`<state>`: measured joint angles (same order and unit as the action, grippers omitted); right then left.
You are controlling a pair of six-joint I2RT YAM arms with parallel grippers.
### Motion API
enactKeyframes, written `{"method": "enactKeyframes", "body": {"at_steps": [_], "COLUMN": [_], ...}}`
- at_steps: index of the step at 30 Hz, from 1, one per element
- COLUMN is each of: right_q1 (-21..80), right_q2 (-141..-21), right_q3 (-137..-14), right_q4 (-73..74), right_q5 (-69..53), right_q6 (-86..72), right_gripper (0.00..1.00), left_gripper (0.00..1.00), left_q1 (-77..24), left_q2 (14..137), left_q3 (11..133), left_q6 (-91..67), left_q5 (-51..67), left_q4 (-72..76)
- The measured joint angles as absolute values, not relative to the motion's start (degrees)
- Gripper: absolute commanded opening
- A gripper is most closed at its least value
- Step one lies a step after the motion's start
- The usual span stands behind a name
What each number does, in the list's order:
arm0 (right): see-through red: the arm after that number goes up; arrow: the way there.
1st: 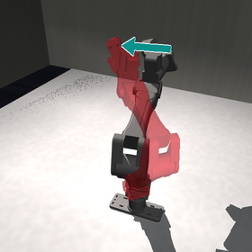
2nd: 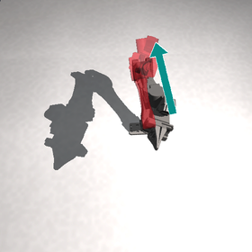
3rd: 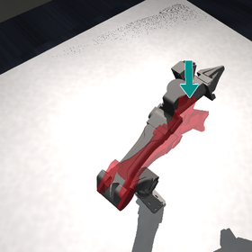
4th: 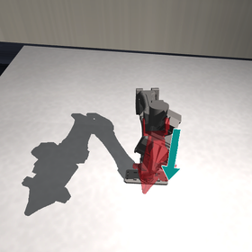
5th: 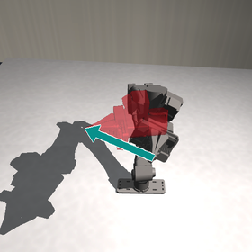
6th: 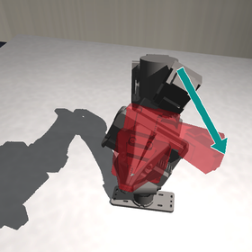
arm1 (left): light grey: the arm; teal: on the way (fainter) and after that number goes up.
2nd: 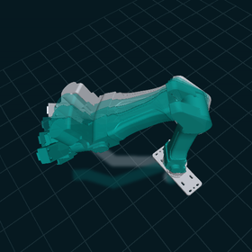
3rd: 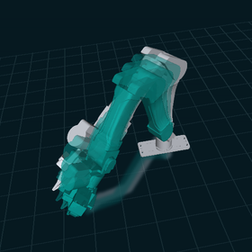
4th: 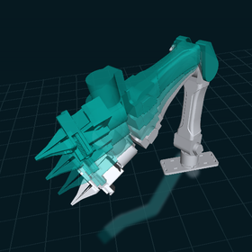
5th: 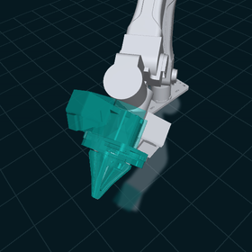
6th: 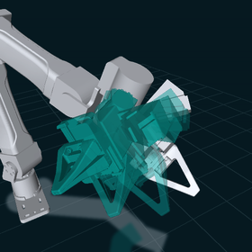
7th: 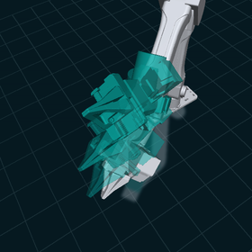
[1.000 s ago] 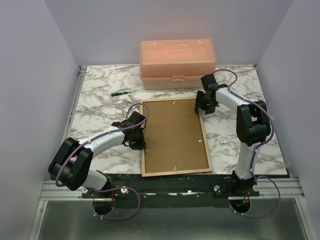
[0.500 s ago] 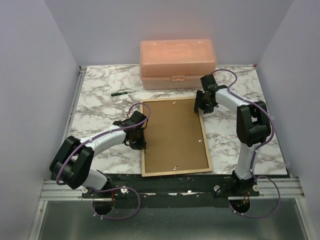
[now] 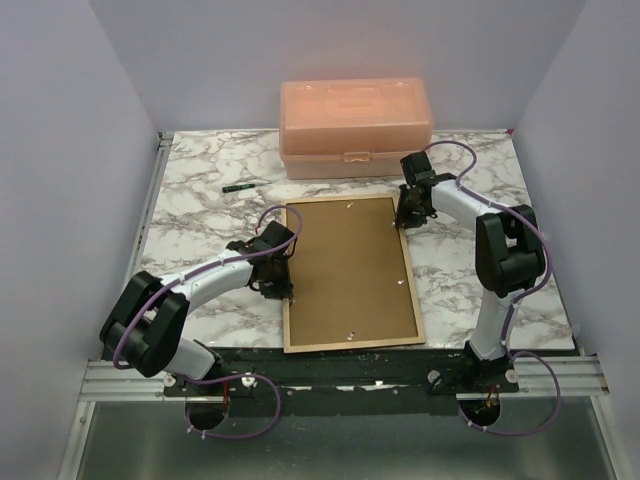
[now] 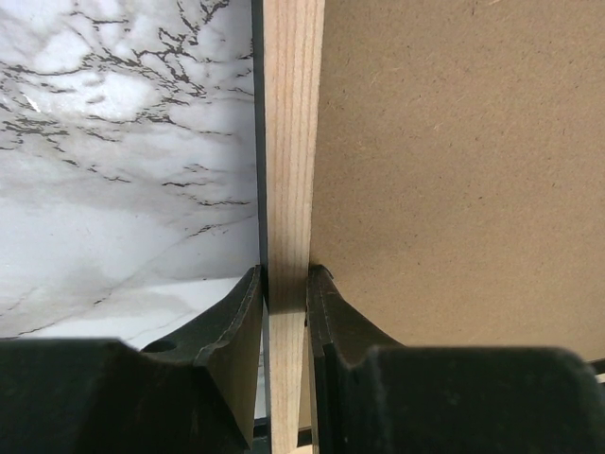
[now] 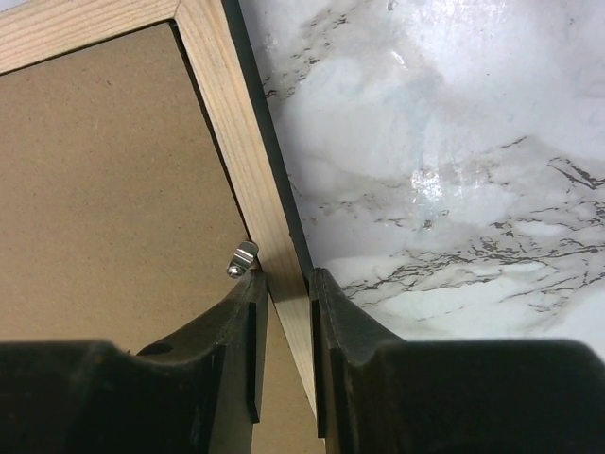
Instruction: Put the photo into the frame
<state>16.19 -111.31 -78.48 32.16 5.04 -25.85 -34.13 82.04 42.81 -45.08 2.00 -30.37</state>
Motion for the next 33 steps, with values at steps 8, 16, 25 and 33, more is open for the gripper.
{"method": "enactKeyframes", "body": {"at_steps": [8, 16, 25, 33], "right_q1": [16.19, 16.01, 16.01, 16.10], "right_q2": [-111.96, -115.61, -118.19, -115.59], "right_q3": [-79.46, -81.78, -84.07, -80.82], "right_q4": [31.27, 23.20, 21.06, 20.67], "right_q5": [5.67, 7.68, 5.63, 4.21], "right_q6": [-26.28, -27.00, -27.44, -26.48], "right_gripper": [0.40, 0.45, 0.65, 0.80], "left_gripper": [0.00, 0.00, 0.00, 0.00], "left_q1": [-34.61, -35.40, -35.94, -36.03], "left_q2": [82.76, 83.90, 84.62, 85.30], "left_q3": [43.48, 44.75, 45.76, 46.00], "left_q6": [-44.82, -44.29, -43.97, -43.77], "left_q5": [1.85, 0.84, 0.01, -0.03], "left_q4": [-30.26, -31.55, -32.62, -32.84]}}
